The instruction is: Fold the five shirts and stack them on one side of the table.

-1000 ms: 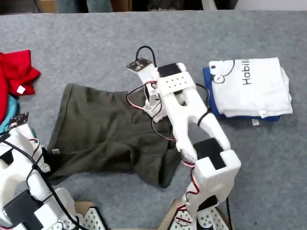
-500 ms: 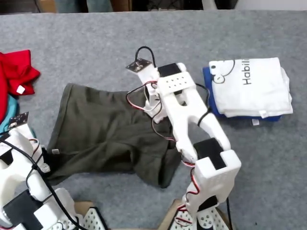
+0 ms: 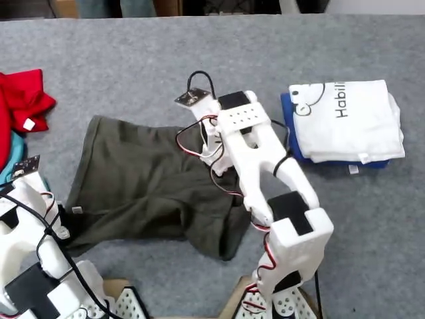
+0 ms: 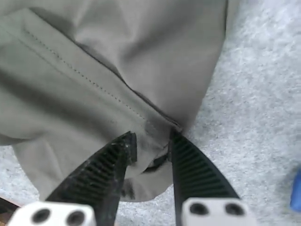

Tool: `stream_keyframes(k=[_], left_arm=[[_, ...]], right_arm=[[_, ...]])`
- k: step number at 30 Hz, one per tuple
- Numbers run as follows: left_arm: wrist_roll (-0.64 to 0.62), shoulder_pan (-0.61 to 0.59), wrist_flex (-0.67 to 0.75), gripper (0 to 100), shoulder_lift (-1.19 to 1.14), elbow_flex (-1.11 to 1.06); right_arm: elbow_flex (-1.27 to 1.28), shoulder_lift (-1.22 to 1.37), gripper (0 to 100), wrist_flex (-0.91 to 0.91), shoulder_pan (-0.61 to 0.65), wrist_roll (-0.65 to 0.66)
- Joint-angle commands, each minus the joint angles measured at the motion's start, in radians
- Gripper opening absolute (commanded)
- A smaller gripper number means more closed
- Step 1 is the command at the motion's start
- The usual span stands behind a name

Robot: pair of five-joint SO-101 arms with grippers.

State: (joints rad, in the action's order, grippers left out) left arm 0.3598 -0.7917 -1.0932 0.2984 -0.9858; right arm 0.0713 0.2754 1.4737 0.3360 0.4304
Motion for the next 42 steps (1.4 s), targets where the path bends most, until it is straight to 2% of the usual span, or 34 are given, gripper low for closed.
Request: stream_keyframes(k=[1,8,12,15,27,31,35,40,42], left_arm=[[0.012,-0.021,0.066,3,0.006,-0.002],[0.012,-0.021,0.066,3,0.006,-0.002],[0.012,-0.021,0.066,3,0.006,-0.002],[0.012,-0.021,0.066,3,0.006,-0.002],[0.009,-0.013,0.06,3,0.008,0.005],[-0.005,0.035,0.051,3,0.008,0.025],[-0.112,0.104,-0.034,3,0.008,0.166],[-0.296,0.268,-0.132,3,0.0,0.504],[-0.341,0.332,-0.15,3,-0.005,0.618]], right_arm=[[0.027,0.01,12.3,-0.023,-0.005,0.038],[0.053,0.054,11.9,-0.097,-0.006,0.014],[0.054,0.005,3.2,-0.13,-0.011,-0.003],[0.054,-0.033,2.1,-0.133,-0.018,-0.003],[0.061,-0.337,1.8,-0.064,-0.017,-0.003],[0.061,-0.449,1.7,-0.063,-0.017,-0.003],[0.059,-0.489,1.5,-0.127,-0.021,-0.003],[0.054,-0.458,1.4,-0.293,-0.055,-0.005],[0.053,-0.427,1.3,-0.298,-0.063,-0.018]])
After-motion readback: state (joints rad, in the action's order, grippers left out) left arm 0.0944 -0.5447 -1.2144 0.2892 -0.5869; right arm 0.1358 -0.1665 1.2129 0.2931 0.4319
